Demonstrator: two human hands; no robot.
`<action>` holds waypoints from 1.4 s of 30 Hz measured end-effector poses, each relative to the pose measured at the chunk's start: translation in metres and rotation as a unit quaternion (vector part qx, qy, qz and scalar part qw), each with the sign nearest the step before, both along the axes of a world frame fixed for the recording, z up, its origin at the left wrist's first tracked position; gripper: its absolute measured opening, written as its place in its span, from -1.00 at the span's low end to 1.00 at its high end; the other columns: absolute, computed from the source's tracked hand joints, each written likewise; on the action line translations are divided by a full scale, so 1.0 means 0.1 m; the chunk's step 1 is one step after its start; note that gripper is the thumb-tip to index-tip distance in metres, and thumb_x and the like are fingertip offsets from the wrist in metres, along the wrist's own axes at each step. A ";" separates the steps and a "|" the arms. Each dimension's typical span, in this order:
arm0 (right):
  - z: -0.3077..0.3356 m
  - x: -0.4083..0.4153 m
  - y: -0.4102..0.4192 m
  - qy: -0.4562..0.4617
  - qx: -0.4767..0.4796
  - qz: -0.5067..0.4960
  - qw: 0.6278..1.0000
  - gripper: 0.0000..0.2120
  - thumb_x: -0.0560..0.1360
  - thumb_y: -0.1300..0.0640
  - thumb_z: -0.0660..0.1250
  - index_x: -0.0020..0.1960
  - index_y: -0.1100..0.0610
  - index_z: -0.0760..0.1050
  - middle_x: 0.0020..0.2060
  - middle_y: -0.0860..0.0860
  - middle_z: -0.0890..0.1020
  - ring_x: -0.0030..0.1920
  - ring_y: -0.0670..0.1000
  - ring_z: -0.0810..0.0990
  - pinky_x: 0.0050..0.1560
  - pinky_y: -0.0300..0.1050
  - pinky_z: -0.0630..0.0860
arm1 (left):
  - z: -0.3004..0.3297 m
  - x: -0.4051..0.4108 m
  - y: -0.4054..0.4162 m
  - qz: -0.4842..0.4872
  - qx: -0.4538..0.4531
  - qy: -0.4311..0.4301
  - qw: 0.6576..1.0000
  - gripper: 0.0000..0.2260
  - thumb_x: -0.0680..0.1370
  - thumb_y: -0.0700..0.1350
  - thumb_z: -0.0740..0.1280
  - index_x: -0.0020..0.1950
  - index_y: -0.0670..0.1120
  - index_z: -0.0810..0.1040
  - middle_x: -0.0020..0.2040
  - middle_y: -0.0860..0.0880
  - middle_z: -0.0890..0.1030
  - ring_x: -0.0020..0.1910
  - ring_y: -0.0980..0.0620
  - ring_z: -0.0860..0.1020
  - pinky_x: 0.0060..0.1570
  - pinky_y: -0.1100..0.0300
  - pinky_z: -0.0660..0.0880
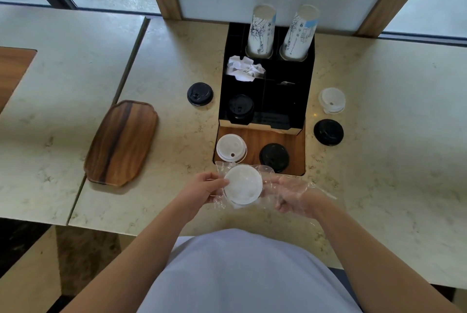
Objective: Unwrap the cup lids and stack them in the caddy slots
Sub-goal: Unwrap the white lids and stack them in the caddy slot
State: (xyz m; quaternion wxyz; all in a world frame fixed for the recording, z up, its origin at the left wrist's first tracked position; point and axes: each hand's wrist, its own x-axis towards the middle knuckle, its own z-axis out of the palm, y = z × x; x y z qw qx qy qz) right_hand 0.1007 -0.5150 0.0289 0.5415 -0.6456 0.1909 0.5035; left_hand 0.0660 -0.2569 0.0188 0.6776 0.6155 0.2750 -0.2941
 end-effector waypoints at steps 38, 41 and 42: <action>-0.04 -0.10 -0.04 -0.023 0.072 -0.017 0.997 -0.58 0.46 0.03 0.53 0.25 0.18 0.57 -0.20 -0.06 0.61 -0.39 -0.11 0.32 -0.47 -0.31 0.26 | 0.02 -0.07 -0.05 0.025 0.092 -0.072 0.993 -0.88 0.55 -0.05 0.46 -0.12 -0.08 0.63 -0.15 -0.07 0.74 -0.23 0.01 0.68 -0.36 0.26 0.50; -0.10 -0.13 -0.04 -0.010 0.071 -0.035 0.997 -0.49 0.45 0.00 0.54 0.31 0.15 0.52 -0.08 -0.02 0.64 -0.39 -0.12 0.32 -0.46 -0.31 0.27 | -0.06 -0.11 0.05 0.054 0.092 -0.049 0.993 -0.93 0.56 -0.13 0.44 -0.10 -0.11 0.63 -0.15 -0.05 0.75 -0.23 0.04 0.69 -0.32 0.25 0.53; -0.11 -0.14 -0.05 -0.007 0.070 -0.035 0.997 -0.50 0.45 -0.02 0.54 0.31 0.12 0.53 -0.03 0.01 0.66 -0.39 -0.13 0.33 -0.45 -0.31 0.28 | -0.09 -0.11 0.10 0.060 0.096 -0.042 0.993 -0.93 0.55 -0.14 0.44 -0.10 -0.11 0.64 -0.17 -0.05 0.74 -0.24 0.05 0.68 -0.29 0.23 0.54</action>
